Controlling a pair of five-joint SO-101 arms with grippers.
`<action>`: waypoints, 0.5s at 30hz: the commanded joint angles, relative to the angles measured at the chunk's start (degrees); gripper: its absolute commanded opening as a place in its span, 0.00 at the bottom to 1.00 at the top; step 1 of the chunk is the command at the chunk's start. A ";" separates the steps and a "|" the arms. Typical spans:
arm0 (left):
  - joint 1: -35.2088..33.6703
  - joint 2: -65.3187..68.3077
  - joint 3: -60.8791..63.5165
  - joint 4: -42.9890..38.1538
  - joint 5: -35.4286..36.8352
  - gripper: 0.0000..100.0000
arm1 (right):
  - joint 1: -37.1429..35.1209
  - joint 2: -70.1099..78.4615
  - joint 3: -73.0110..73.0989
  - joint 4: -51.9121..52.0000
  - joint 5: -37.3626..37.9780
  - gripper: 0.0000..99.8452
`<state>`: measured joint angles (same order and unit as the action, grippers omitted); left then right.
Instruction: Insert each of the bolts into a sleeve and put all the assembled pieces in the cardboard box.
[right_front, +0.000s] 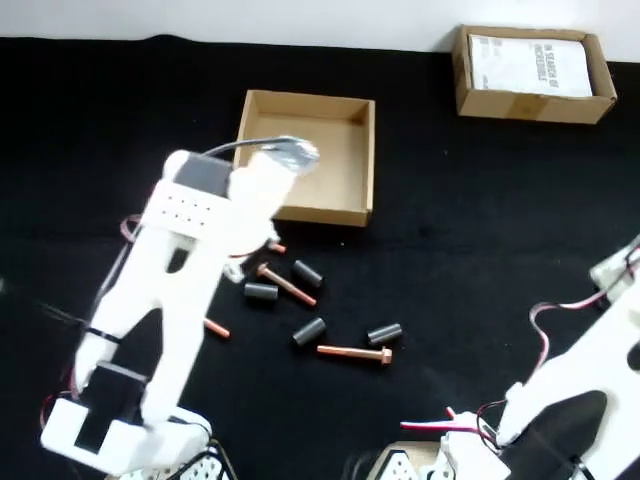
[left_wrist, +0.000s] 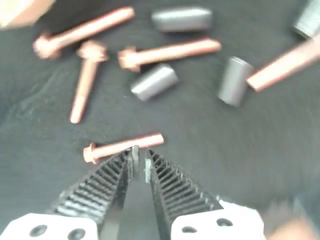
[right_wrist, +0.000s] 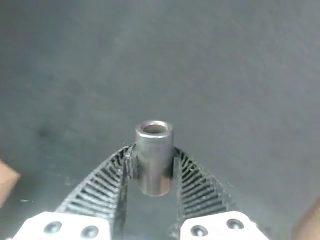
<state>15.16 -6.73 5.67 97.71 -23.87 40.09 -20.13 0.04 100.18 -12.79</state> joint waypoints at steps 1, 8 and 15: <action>7.69 -2.24 -5.23 4.31 -5.54 0.05 | 5.49 -1.98 5.05 -2.07 3.96 0.01; 25.27 -5.41 3.03 4.04 -17.05 0.05 | 13.41 -1.98 16.92 -12.00 7.91 0.01; 35.30 -5.23 8.13 3.87 -24.70 0.16 | 19.38 -1.98 25.98 -20.70 12.66 0.01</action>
<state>47.69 -9.98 13.58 101.41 -46.20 57.14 -20.04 24.31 82.07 -1.89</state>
